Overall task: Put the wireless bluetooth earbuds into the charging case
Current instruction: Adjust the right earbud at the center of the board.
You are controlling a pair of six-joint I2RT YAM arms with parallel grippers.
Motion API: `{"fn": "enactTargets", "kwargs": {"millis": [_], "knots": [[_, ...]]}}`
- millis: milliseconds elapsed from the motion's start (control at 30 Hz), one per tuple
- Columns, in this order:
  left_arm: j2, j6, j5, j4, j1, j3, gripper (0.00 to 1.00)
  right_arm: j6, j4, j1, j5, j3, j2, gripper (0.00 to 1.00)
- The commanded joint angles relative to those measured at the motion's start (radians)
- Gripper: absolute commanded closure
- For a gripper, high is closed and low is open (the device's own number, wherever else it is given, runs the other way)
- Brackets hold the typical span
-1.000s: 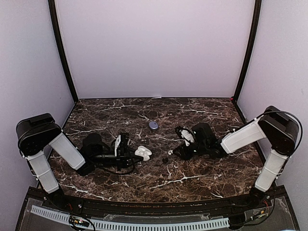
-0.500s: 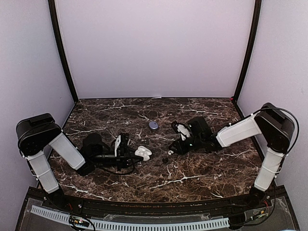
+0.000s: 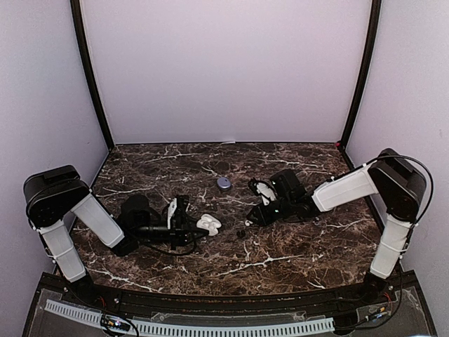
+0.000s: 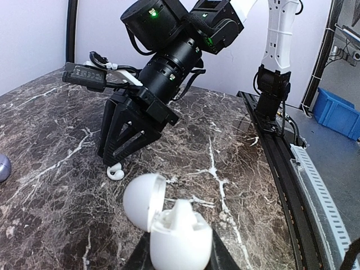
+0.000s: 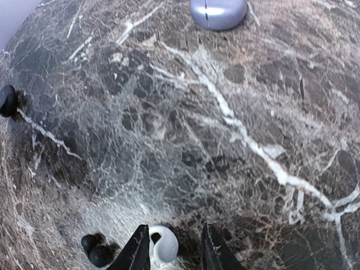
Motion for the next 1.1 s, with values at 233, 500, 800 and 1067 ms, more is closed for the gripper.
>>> {"fn": "enactTargets", "kwargs": {"millis": [233,500,800,1067], "knots": [[-0.016,0.002,0.037,-0.007,0.003,0.019,0.82,-0.009,-0.020,0.003,0.024,-0.047,-0.033,0.71],[-0.020,0.005,0.039,-0.012,0.002,0.017,0.82,-0.016,-0.017,0.010,0.023,-0.102,-0.093,0.71],[-0.024,0.007,0.039,-0.019,0.003,0.019,0.82,-0.009,-0.036,0.012,0.062,-0.156,-0.164,0.70],[-0.030,0.007,0.040,-0.019,0.002,0.018,0.82,0.004,-0.046,0.020,0.048,-0.142,-0.202,0.68]]}}
